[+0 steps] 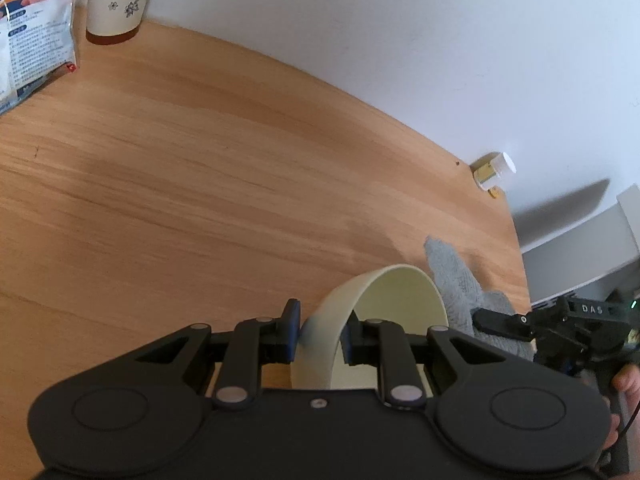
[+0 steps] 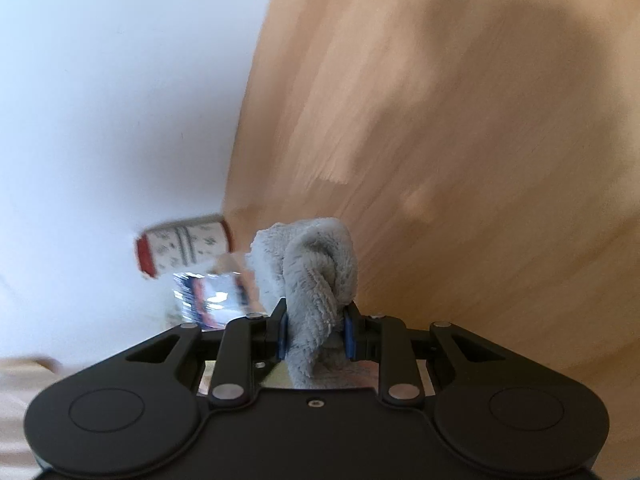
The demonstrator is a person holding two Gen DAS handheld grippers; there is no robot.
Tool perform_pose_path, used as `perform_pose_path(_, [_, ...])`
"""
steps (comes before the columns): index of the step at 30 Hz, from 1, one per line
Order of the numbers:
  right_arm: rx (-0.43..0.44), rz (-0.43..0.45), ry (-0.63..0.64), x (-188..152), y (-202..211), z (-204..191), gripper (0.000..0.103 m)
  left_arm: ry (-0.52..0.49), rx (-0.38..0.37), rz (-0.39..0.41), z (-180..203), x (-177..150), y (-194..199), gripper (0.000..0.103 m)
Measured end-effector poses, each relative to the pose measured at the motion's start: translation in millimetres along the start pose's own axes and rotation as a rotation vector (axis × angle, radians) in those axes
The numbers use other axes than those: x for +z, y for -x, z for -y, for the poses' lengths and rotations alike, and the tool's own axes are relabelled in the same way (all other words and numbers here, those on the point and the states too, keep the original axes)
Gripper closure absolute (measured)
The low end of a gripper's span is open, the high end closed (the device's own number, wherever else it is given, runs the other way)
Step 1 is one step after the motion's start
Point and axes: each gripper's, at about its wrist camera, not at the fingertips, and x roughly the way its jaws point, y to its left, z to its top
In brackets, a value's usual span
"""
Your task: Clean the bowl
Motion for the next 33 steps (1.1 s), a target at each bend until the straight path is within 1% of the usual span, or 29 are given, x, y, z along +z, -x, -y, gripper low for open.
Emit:
perform_pose_path(2, [-0.070,0.002,0.088,1,-4,-12,0.075,-0.019,0.003,-0.023,-2,2,-1,0.086])
perform_pose_path(8, [-0.222,0.000,0.287,0,-10,-38,0.075,-0.074,0.014,-0.094,-6,7,-4,0.089])
perform_pose_path(14, [-0.280,-0.015,0.405,-3,-28,-51,0.074,-0.130,0.024,-0.164,-11,12,-7,0.090])
perform_pose_path(16, [-0.275,-0.040,0.463,-6,-34,-52,0.074,-0.154,0.026,-0.185,-12,14,-8,0.089])
perform_pose_path(17, [-0.272,-0.057,0.504,-9,-39,-57,0.074,-0.187,0.023,-0.188,-10,18,-9,0.088])
perform_pose_path(19, [-0.278,-0.081,0.610,-16,-48,-67,0.074,-0.254,0.016,-0.194,-4,25,-12,0.087])
perform_pose_path(21, [-0.281,-0.098,0.673,-20,-52,-72,0.075,-0.321,0.009,-0.200,1,32,-14,0.082])
perform_pose_path(23, [-0.306,-0.106,0.775,-27,-55,-79,0.074,-0.387,0.002,-0.206,6,39,-16,0.081])
perform_pose_path(24, [-0.321,-0.111,0.827,-30,-57,-82,0.074,-0.425,-0.001,-0.214,9,42,-18,0.076])
perform_pose_path(26, [-0.346,-0.122,0.937,-38,-61,-90,0.075,-0.525,-0.005,-0.264,17,44,-28,0.068])
perform_pose_path(28, [-0.380,-0.136,1.086,-49,-65,-99,0.075,-0.571,-0.010,-0.306,22,44,-38,0.068])
perform_pose_path(29, [-0.399,-0.143,1.163,-54,-67,-103,0.075,-0.608,-0.013,-0.346,25,43,-45,0.069])
perform_pose_path(31, [-0.413,-0.153,1.302,-64,-68,-110,0.074,-0.625,-0.008,-0.345,28,42,-47,0.074])
perform_pose_path(32, [-0.417,-0.156,1.340,-67,-69,-113,0.074,-0.637,-0.006,-0.344,29,40,-49,0.077])
perform_pose_path(33, [-0.424,-0.165,1.380,-70,-71,-116,0.074,-0.645,-0.006,-0.342,30,39,-50,0.075])
